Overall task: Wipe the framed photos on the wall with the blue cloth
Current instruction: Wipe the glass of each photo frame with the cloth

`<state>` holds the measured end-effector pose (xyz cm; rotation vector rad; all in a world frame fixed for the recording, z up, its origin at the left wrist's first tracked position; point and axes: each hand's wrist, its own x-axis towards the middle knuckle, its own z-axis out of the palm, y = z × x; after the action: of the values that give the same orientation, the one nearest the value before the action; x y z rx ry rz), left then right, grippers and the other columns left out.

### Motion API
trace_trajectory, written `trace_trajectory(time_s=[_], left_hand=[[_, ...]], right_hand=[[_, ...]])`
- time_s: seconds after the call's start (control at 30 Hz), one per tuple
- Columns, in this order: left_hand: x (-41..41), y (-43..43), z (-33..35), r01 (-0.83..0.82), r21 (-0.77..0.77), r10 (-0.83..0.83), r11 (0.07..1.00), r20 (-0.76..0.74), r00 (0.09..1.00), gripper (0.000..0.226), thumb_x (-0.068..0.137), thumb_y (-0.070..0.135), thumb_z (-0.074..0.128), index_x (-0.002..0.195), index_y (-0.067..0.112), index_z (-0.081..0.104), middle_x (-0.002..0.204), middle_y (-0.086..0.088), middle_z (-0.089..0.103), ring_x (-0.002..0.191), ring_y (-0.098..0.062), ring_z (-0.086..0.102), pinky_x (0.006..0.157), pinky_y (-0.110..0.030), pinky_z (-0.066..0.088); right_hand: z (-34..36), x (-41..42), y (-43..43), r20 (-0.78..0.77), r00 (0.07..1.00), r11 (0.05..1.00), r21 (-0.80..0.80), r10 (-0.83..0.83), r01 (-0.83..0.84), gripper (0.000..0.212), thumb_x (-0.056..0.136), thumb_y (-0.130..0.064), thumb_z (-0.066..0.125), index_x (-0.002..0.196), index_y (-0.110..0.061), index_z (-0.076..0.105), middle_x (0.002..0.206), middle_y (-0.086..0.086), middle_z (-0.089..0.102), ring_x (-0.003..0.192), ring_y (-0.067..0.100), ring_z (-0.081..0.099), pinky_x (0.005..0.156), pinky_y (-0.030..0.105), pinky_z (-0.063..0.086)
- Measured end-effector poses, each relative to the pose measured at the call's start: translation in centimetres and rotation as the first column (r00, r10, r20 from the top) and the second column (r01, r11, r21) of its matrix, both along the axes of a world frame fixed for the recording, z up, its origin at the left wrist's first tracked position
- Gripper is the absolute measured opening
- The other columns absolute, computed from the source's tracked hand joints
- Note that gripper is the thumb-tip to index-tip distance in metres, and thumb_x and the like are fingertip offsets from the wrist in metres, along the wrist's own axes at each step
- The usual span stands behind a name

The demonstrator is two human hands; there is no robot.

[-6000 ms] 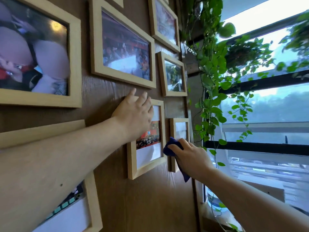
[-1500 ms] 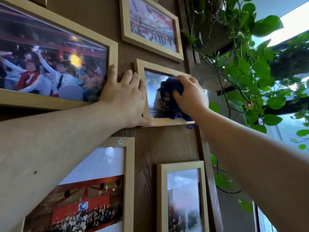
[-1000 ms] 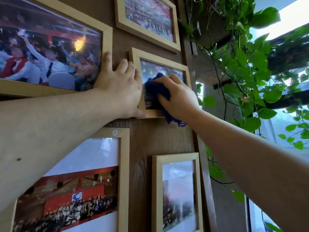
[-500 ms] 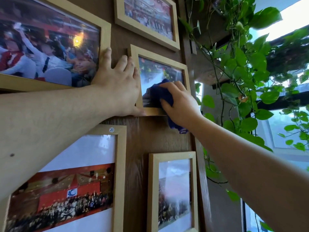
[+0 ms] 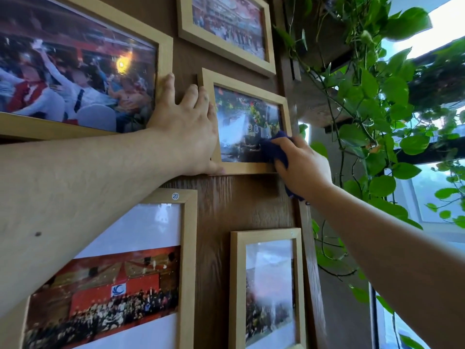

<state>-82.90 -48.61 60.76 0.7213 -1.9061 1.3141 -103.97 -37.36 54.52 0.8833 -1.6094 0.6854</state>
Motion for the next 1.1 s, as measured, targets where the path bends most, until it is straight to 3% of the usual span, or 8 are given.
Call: trace_trajectory(time_s=[0.2, 0.3, 0.5, 0.67, 0.77, 0.97, 1.1], left_hand=[[0.0, 0.4, 0.0, -0.004, 0.012, 0.004, 1.000, 0.011, 1.000, 0.123, 0.064, 0.090, 0.031, 0.148, 0.003, 0.009, 0.158, -0.022, 0.008, 0.144, -0.035, 0.006, 0.113, -0.064, 0.003], [0.0, 0.6, -0.1, -0.005, 0.027, 0.005, 1.000, 0.010, 1.000, 0.123, 0.063, 0.090, 0.030, 0.148, 0.004, 0.007, 0.158, -0.022, 0.007, 0.145, -0.035, 0.005, 0.114, -0.064, 0.002], [0.6, 0.5, -0.4, 0.027, -0.042, -0.026, 0.999, 0.034, 0.999, 0.117, 0.069, 0.087, 0.029, 0.148, 0.003, 0.012, 0.156, -0.023, 0.014, 0.144, -0.036, 0.010, 0.114, -0.064, 0.004], [1.3, 0.5, -1.6, 0.211, -0.074, -0.204, 0.975, 0.093, 0.975, 0.104, 0.077, 0.081, 0.021, 0.148, 0.007, 0.011, 0.156, -0.019, 0.019, 0.144, -0.032, 0.014, 0.114, -0.061, 0.009], [1.7, 0.9, -3.0, 0.291, -0.068, -0.278, 0.954, 0.156, 0.948, 0.100, 0.079, 0.079, 0.018, 0.149, 0.007, 0.009, 0.156, -0.017, 0.022, 0.143, -0.031, 0.018, 0.115, -0.058, 0.011], [2.9, 1.9, -6.3, 0.472, 0.052, -0.472, 0.880, 0.196, 0.860, 0.099, 0.079, 0.078, 0.019, 0.149, 0.008, 0.012, 0.156, -0.015, 0.024, 0.143, -0.030, 0.020, 0.116, -0.055, 0.015], [3.9, 3.0, -9.3, 0.618, 0.136, -0.631, 0.774, 0.238, 0.739, 0.092, 0.081, 0.073, 0.029, 0.146, 0.008, 0.025, 0.152, -0.015, 0.034, 0.139, -0.030, 0.029, 0.114, -0.052, 0.022]], right_hand=[[0.4, 4.7, -1.4, -0.259, 0.960, 0.983, 0.171, 0.104, -0.060, 0.041, 0.087, -0.025, 0.057, 0.126, -0.020, 0.049, 0.108, 0.012, 0.056, 0.074, 0.029, 0.057, 0.052, 0.035, 0.046], [0.8, 5.8, -1.4, -0.307, 0.945, 0.966, 0.257, 0.111, -0.030, 0.043, 0.085, -0.025, 0.057, 0.127, -0.020, 0.049, 0.107, 0.013, 0.055, 0.070, 0.029, 0.056, 0.049, 0.035, 0.046], [0.9, 5.7, 0.0, -0.304, 0.952, 0.966, 0.257, 0.046, 0.036, 0.041, 0.088, -0.028, 0.055, 0.128, -0.022, 0.048, 0.109, 0.010, 0.055, 0.071, 0.026, 0.056, 0.048, 0.031, 0.040], [-0.2, 6.1, 2.0, -0.266, 0.964, 0.963, 0.255, -0.021, 0.092, 0.039, 0.089, -0.031, 0.052, 0.127, -0.022, 0.049, 0.107, 0.008, 0.055, 0.070, 0.026, 0.056, 0.049, 0.029, 0.034], [-1.1, 6.8, 4.2, -0.220, 0.973, 0.944, 0.300, -0.070, 0.136, 0.040, 0.088, -0.035, 0.046, 0.126, -0.022, 0.048, 0.110, 0.008, 0.056, 0.072, 0.030, 0.059, 0.048, 0.032, 0.042], [-3.7, 10.5, 9.2, -0.162, 0.958, 0.886, 0.367, -0.238, 0.282, 0.052, 0.087, -0.033, 0.053, 0.136, -0.023, 0.038, 0.116, 0.004, 0.059, 0.083, 0.031, 0.063, 0.056, 0.037, 0.049], [-5.4, 14.1, 12.6, -0.112, 0.915, 0.824, 0.403, -0.387, 0.398, 0.058, 0.091, -0.036, 0.050, 0.143, -0.024, 0.028, 0.127, 0.000, 0.056, 0.095, 0.028, 0.061, 0.061, 0.033, 0.042]])
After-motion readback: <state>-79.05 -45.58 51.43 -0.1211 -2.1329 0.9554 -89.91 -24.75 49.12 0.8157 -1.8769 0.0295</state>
